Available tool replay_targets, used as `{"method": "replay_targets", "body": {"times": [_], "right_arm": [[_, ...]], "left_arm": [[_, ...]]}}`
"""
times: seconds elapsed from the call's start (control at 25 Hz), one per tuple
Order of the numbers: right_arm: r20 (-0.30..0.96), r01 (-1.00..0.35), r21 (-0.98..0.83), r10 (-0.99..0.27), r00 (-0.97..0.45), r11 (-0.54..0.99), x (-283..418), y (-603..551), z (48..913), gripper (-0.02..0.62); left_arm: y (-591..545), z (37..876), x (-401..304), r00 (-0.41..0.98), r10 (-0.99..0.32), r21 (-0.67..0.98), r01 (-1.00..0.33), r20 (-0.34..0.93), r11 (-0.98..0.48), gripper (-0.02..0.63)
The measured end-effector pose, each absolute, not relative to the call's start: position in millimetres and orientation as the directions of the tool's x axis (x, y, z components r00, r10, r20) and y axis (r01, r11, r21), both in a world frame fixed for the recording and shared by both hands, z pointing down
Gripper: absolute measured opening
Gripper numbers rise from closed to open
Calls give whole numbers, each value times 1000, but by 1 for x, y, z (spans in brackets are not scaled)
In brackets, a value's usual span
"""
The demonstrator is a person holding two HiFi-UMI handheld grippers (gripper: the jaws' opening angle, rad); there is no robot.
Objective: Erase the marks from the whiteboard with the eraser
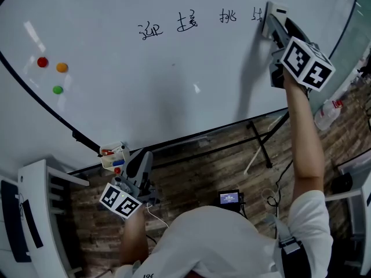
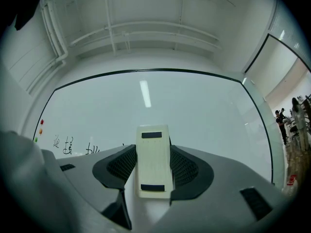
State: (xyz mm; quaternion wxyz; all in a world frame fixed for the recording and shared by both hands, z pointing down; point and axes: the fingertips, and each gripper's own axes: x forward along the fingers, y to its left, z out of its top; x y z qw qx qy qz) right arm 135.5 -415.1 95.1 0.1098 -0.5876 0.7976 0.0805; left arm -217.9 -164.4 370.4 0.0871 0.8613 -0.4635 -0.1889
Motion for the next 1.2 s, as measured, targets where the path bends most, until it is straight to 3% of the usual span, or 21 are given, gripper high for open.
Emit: {"method": "replay_targets", "body": {"times": [1.2], "right_arm": [[-276,-955,10,-917,-288,297,75,-396,101,239]], "left_arm": [[-162,376,-234,539,-804,340,-728,-252,-595,15]]}}
